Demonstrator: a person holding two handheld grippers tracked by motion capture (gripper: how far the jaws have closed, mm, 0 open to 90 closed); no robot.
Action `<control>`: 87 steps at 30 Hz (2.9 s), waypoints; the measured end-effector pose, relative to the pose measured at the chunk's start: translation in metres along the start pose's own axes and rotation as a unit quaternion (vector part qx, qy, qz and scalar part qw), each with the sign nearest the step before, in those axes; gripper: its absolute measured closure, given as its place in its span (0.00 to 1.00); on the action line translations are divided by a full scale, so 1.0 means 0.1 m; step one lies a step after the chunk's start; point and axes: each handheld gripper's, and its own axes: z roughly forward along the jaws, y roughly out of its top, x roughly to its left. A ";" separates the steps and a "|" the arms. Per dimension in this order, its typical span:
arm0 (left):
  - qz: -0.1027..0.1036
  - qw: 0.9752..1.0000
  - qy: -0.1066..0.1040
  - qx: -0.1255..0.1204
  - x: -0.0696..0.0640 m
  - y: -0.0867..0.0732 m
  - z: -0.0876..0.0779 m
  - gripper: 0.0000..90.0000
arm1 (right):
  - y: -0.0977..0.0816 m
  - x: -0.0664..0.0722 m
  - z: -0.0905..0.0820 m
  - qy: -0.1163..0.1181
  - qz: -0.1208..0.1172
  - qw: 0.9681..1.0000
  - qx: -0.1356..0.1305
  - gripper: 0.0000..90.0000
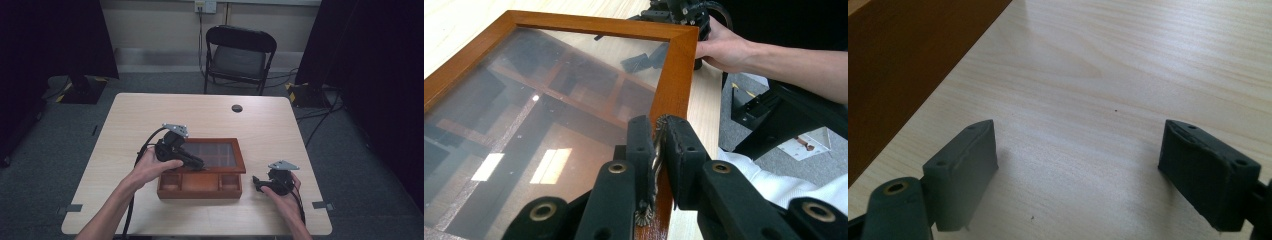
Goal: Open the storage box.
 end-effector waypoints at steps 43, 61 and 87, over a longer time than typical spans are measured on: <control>-0.017 1.000 -0.012 0.003 0.11 0.29 -0.18 0.90 | 0.00 0.00 0.00 0.000 0.000 1.000 0.000 0.16; -0.024 1.000 -0.013 0.007 0.15 0.37 -0.22 0.90 | 0.00 0.00 0.00 0.000 0.000 1.000 0.000 0.16; -0.029 0.999 -0.011 0.009 0.17 0.46 -0.26 0.90 | 0.00 0.00 0.00 0.001 0.000 1.000 0.000 0.16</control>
